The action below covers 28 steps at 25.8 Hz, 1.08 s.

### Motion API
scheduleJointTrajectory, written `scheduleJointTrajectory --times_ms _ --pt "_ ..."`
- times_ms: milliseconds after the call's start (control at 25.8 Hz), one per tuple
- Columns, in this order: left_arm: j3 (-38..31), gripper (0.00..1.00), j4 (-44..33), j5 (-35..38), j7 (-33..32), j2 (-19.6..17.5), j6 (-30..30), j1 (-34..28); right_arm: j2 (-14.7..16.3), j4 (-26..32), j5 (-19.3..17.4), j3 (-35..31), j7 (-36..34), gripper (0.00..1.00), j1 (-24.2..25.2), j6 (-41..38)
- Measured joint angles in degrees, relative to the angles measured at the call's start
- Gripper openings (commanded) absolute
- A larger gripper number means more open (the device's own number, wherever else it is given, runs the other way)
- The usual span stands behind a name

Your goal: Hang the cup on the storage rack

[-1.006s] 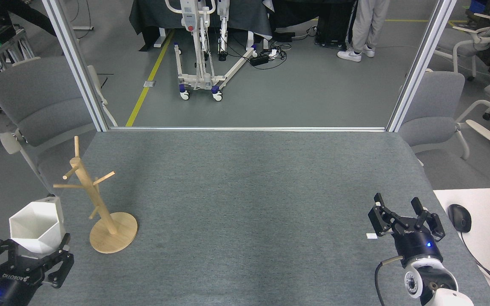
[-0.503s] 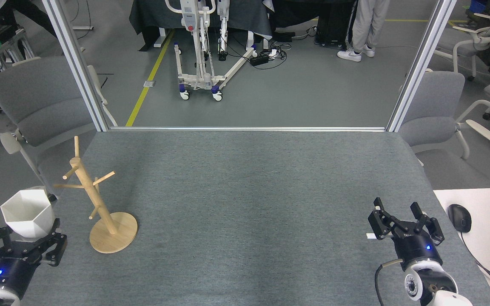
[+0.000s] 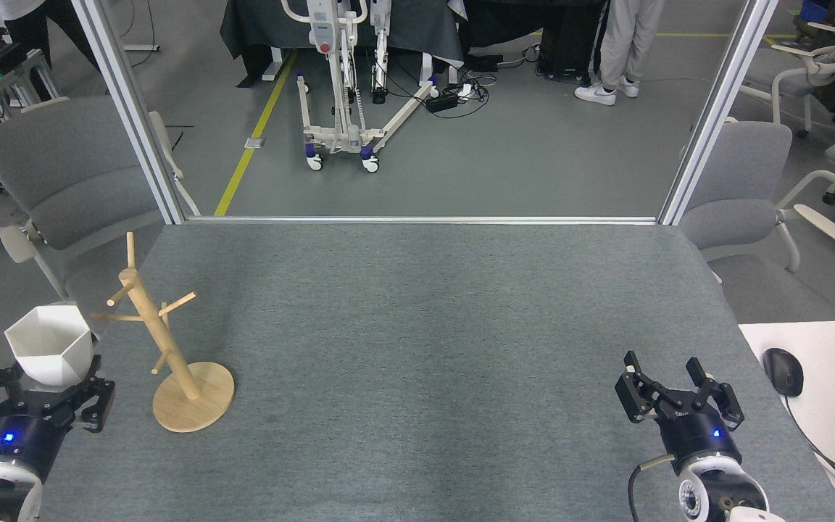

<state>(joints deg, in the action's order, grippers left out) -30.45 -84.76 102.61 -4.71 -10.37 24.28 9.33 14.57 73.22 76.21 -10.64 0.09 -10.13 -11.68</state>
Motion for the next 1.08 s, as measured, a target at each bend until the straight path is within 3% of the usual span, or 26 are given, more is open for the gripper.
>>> scheduleJointTrajectory --times_ms 735,813,968,1084 --pt "4.8 0.0 1.0 5.4 0.0 1.6 -2.4 0.3 -1.0 0.5 0.1 0.2 0.2 0.99 -2.2 0.6" --pt "5.0 0.13 1.4 5.5 0.0 1.6 -2.6 0.3 -1.0 0.5 0.1 0.2 0.2 0.99 -2.2 0.6" --pt "5.0 0.62 2.2 5.5 0.0 1.6 -2.9 0.3 -1.0 0.6 0.2 0.4 0.0 0.99 -2.1 0.6" --pt "5.1 0.75 2.5 5.5 0.1 1.6 -3.3 0.3 -1.0 0.9 0.4 1.7 0.0 0.99 -2.1 0.5"
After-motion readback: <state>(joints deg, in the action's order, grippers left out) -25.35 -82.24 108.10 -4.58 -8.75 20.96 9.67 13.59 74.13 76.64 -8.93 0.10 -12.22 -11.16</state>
